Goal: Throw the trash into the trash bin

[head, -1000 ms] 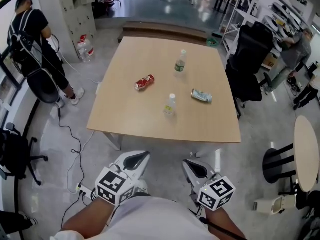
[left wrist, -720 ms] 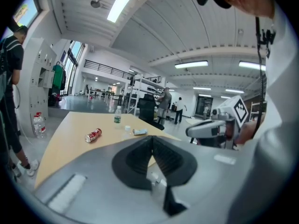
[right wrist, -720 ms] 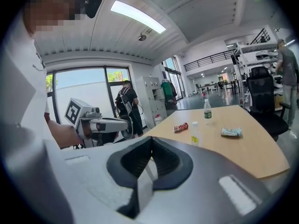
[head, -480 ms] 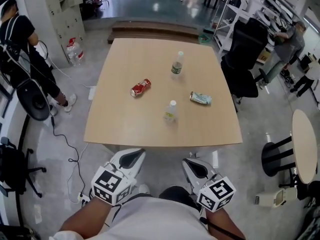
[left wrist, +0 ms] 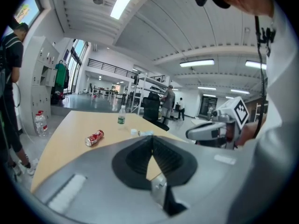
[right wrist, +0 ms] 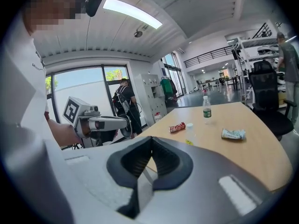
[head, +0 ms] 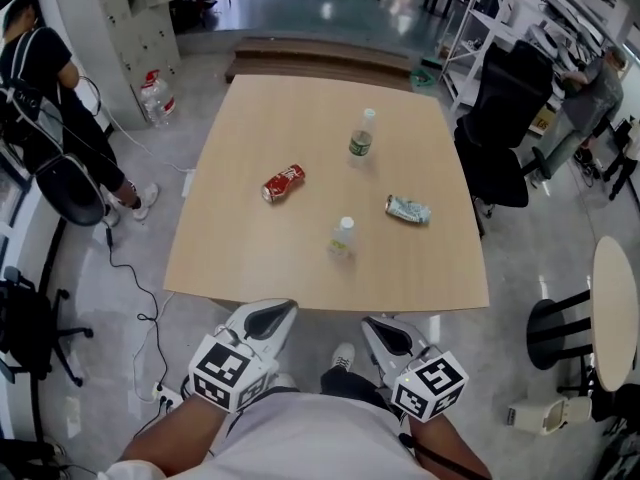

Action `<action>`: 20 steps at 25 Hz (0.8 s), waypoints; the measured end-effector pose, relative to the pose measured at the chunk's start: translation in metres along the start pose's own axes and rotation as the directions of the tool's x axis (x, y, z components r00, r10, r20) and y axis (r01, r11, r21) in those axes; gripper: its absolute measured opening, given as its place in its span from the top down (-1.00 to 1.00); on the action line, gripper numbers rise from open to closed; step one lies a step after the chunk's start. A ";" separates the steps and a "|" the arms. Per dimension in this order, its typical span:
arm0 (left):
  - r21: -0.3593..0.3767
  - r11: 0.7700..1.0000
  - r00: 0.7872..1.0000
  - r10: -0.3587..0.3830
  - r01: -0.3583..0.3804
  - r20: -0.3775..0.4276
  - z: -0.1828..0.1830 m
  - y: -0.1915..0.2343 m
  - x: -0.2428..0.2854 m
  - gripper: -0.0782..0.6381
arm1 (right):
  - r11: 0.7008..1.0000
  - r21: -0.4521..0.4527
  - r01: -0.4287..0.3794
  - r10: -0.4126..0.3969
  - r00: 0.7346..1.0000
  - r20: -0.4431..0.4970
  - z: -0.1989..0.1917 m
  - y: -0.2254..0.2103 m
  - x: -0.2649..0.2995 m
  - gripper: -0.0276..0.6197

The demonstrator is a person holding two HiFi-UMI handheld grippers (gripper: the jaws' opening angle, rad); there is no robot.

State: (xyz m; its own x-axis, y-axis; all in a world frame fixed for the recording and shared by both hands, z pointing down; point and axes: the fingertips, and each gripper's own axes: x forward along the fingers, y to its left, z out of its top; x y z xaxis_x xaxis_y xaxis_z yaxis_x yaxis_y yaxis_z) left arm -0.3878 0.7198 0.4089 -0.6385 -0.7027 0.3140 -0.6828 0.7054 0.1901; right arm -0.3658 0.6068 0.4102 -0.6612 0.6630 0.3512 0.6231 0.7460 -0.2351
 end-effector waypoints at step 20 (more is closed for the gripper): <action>-0.003 0.986 0.986 0.166 -0.166 -0.025 0.025 0.022 0.093 0.76 | 0.985 -0.142 -0.098 0.095 0.995 -0.022 0.025 -0.103 0.055 0.72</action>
State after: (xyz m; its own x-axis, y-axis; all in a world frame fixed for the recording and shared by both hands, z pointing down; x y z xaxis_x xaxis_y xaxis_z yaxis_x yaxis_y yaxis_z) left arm -0.4711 0.6680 0.4188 -0.7341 -0.5730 0.3643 -0.5658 0.8129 0.1384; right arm -0.4769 0.5679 0.4310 -0.5895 0.7296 0.3467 0.7376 0.6611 -0.1372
